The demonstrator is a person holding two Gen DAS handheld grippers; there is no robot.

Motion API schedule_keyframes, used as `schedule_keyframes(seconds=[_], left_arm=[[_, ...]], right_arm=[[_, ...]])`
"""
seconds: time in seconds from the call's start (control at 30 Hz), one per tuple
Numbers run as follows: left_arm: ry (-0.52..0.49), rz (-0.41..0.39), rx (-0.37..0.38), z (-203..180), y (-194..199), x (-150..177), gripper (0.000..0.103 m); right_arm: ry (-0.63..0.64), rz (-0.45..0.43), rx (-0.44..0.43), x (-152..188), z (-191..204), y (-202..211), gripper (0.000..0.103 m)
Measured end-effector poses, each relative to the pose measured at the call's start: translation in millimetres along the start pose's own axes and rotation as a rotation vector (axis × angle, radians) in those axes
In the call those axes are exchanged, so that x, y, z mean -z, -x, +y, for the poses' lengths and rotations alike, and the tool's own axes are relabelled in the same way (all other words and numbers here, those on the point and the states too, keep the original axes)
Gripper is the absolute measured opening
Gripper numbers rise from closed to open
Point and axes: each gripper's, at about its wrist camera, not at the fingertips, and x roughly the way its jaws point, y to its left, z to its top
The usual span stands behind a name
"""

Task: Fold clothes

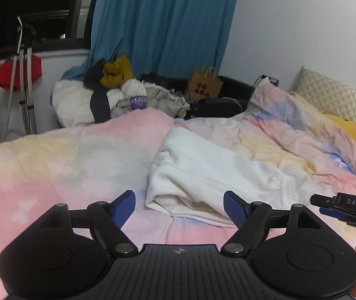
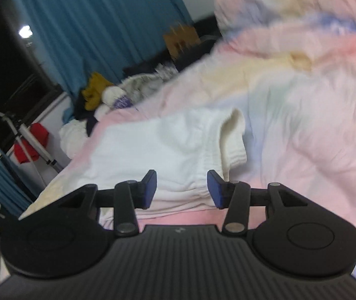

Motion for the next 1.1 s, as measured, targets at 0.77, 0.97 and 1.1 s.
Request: schedule_keyframes(seconds=[0.77,0.97,1.1], left_arm=[[-0.124,-0.084,-0.109,-47.8,131.5,66.8,0.103],[-0.108,-0.057,-0.125,-36.1,120.4,74.3,0.103],[-0.098,-0.053,-0.123,-28.9,116.7,71.9,0.103]], right_arm=[[0.27,-0.123,-0.057,47.0,50.2,82.9,0.052],[0.283,-0.103,-0.048,57.5,59.2,66.5,0.066],[0.336,-0.085,-0.019,65.9,70.3,55.8,0.073]])
